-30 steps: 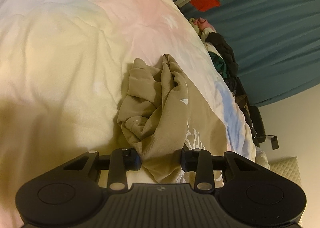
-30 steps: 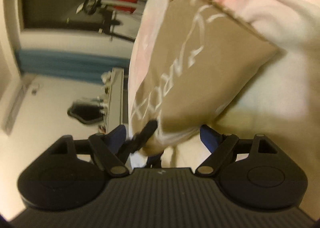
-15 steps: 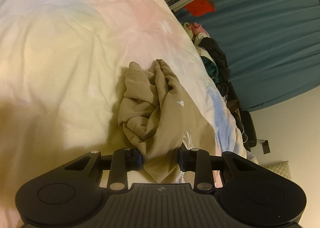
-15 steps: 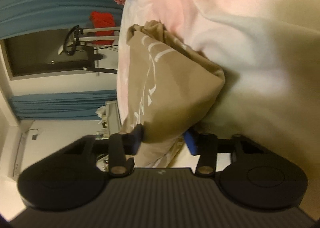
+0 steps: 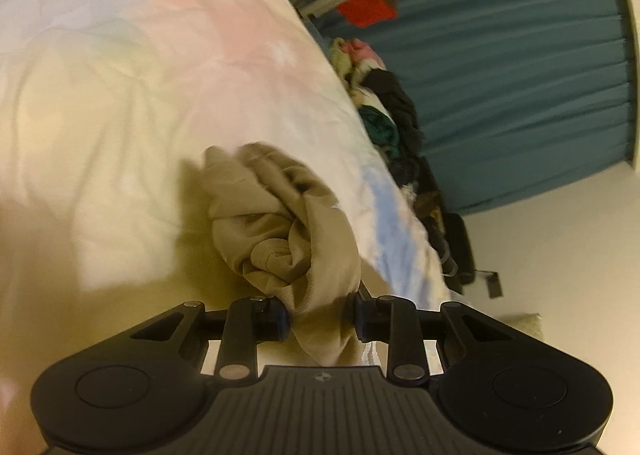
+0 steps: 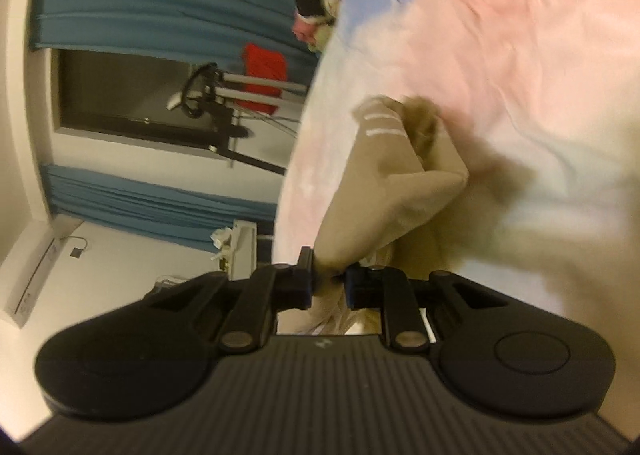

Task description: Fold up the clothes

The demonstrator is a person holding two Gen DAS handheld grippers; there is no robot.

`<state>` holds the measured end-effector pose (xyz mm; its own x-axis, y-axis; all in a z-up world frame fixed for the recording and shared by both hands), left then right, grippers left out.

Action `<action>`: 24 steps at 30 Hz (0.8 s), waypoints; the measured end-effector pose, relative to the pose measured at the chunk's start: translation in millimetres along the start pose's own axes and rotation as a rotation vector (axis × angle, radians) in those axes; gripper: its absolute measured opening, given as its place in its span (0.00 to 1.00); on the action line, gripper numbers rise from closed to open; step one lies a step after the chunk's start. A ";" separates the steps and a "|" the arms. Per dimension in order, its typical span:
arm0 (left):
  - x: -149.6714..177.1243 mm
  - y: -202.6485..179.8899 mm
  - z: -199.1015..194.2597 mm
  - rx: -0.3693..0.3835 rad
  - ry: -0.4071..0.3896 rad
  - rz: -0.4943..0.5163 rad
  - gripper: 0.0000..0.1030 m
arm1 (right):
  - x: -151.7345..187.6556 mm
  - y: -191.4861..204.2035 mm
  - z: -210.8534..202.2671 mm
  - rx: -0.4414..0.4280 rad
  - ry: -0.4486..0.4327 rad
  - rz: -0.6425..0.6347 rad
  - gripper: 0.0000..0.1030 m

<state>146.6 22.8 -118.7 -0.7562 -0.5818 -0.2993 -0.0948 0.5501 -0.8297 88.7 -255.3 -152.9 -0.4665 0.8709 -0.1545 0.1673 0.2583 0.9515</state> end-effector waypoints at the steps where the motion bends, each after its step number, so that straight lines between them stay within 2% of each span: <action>1: -2.4 -9.7 3.0 0.001 0.014 0.012 0.29 | -4.4 6.4 -4.4 0.003 -0.008 -0.007 0.18; 4: -9.5 -39.0 12.1 0.004 0.057 0.049 0.29 | -27.6 23.5 -14.2 0.022 -0.025 -0.016 0.18; 7: -19.1 -78.5 38.5 0.016 0.069 0.083 0.29 | -65.1 39.7 -16.3 0.026 -0.053 -0.004 0.18; 10: -35.9 -127.7 86.2 0.044 0.062 0.136 0.29 | -113.5 59.7 -11.5 0.033 -0.103 -0.032 0.18; 14: -58.8 -194.1 151.4 0.083 0.051 0.209 0.29 | -195.7 95.7 6.7 0.060 -0.181 -0.117 0.18; 19: -85.0 -258.6 248.3 0.182 0.044 0.210 0.29 | -289.3 137.6 32.6 0.088 -0.291 -0.278 0.18; 21: -87.0 -273.4 281.0 0.207 0.027 0.262 0.29 | -316.0 135.3 41.2 0.088 -0.328 -0.310 0.18; 24: -78.1 -271.3 327.1 0.196 0.022 0.323 0.29 | -340.3 103.9 59.9 0.110 -0.351 -0.322 0.18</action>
<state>443.1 -276.9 -24.3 -0.7407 -0.3833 -0.5518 0.2746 0.5768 -0.7693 316.8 -499.8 -17.4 -0.1915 0.8231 -0.5346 0.1622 0.5637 0.8099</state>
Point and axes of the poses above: each gripper's, at about its wrist camera, not at the fingertips, and z roughly the way its jaws point, y to its left, x to its underside, the point moved 4 cm from there along z, roughly the way its jaws point
